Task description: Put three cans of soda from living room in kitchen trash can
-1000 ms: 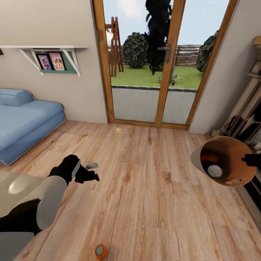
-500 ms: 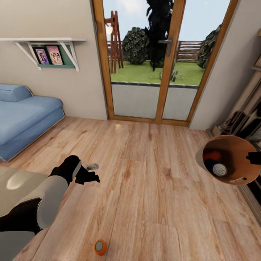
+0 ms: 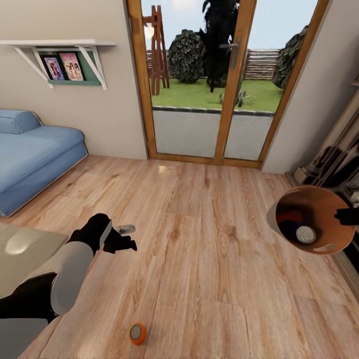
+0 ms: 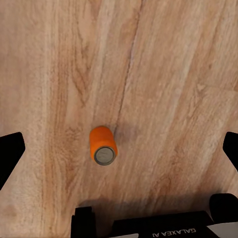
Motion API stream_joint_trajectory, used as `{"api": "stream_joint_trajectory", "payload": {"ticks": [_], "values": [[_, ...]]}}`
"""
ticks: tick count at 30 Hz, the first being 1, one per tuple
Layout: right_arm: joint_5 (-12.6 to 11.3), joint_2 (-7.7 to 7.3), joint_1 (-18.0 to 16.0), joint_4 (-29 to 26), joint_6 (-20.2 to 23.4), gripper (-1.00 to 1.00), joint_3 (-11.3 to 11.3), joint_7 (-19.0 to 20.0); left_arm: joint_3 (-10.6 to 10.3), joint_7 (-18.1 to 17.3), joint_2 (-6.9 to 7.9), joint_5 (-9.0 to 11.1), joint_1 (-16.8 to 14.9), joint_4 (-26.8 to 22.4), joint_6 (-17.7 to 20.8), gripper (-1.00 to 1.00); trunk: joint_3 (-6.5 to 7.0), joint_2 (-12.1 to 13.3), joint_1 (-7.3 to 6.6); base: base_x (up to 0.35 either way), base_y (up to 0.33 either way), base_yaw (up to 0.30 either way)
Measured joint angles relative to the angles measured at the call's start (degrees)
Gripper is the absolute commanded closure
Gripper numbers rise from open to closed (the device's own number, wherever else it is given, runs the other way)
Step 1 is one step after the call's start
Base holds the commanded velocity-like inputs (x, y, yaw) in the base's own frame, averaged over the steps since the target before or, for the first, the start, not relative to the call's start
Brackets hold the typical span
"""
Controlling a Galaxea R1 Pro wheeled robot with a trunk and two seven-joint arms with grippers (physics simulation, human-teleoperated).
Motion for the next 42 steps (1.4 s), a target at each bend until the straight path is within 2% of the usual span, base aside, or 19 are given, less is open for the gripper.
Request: {"api": "stream_joint_trajectory", "payload": {"ticks": [18, 27, 35, 42], "values": [[0.11, -0.1, -0.04, 0.07, -0.01, 1.0, 0.23, 0.11, -0.04, 0.01, 0.05, -0.06, -0.02, 0.06, 0.0, -1.0, -4.84, -7.22, 3.95, 0.0, 0.0, 0.0], [0.06, 0.06, -1.76, 0.02, 0.02, 1.0, 0.36, 0.1, -0.13, 0.02, 0.08, -0.11, -0.02, 0.08, 0.0, -1.0, -7.27, -10.83, 5.93, 0.0, 0.0, 0.0], [-0.19, 0.3, -2.67, 0.01, 0.08, 1.0, 2.08, 0.14, -0.15, 0.21, -0.02, -0.14, 0.0, 0.12, 0.0, -1.0, -9.42, -14.04, 7.69, 0.0, 0.0, 0.0], [0.05, 0.33, -2.87, 0.02, 0.07, 1.0, 2.55, 0.13, -0.09, 3.43, -0.14, -0.12, 0.01, 0.38, 0.0, -1.0, -11.31, -16.84, 9.23, 0.0, 0.0, 0.0]]}}
